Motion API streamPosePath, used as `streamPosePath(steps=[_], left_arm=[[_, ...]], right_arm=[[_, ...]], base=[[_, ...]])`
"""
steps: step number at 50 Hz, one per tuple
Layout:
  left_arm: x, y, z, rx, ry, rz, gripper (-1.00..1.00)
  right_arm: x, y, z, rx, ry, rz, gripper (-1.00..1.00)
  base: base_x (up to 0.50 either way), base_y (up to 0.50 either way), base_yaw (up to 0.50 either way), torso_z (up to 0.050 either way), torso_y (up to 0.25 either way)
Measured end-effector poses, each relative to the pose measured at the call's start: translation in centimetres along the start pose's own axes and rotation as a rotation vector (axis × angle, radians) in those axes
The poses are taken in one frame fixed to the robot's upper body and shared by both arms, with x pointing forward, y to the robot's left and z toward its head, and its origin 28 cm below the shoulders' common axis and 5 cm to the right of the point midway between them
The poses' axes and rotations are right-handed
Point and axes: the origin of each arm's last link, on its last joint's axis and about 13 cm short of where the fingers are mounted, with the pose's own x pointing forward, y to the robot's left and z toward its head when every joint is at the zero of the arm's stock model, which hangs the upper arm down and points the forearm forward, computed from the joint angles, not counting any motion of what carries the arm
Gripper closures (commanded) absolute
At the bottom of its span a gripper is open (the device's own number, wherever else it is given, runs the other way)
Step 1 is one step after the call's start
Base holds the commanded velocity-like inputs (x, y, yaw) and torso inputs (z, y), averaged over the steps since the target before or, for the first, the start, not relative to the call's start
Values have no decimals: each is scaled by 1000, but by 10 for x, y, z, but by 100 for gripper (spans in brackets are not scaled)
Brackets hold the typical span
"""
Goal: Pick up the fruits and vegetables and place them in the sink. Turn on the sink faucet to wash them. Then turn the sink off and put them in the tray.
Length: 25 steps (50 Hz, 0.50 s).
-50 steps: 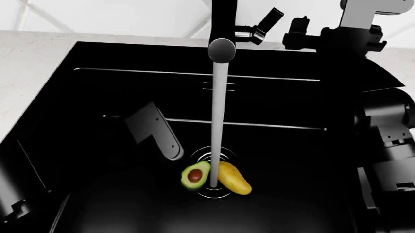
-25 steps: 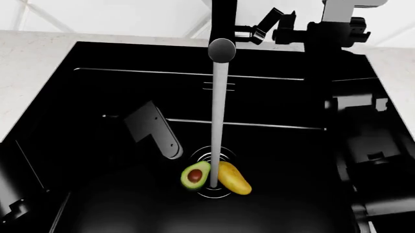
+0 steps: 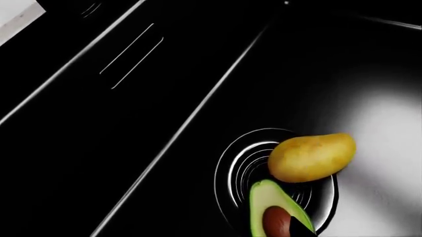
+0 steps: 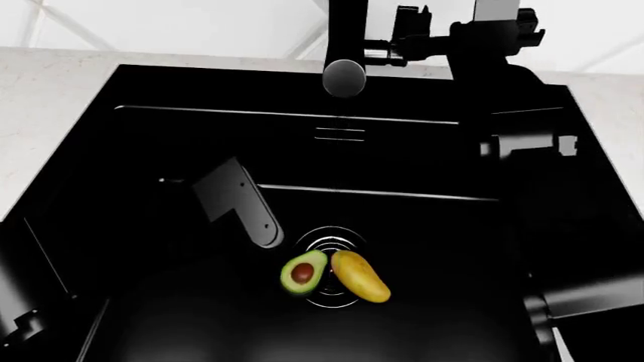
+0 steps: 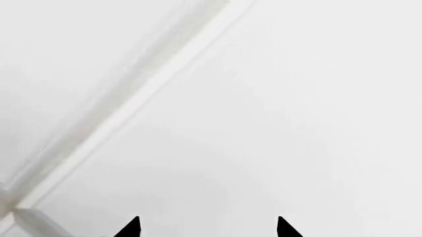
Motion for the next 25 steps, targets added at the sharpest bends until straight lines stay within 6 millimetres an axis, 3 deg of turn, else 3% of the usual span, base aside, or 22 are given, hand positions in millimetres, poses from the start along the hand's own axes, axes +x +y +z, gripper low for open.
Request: streamPosePath(steps=[13,25], left_arm=[[2,0,-2,-1,0,-5,-100],[3,-1,-2,0,3,-9,-100]], right_arm=[[-8,-4,8,-18,-22,31,-100],[-37,-30,29,-76,-56,-9,-100]], base=[[0,0,0,0,0],[0,0,0,0,0]])
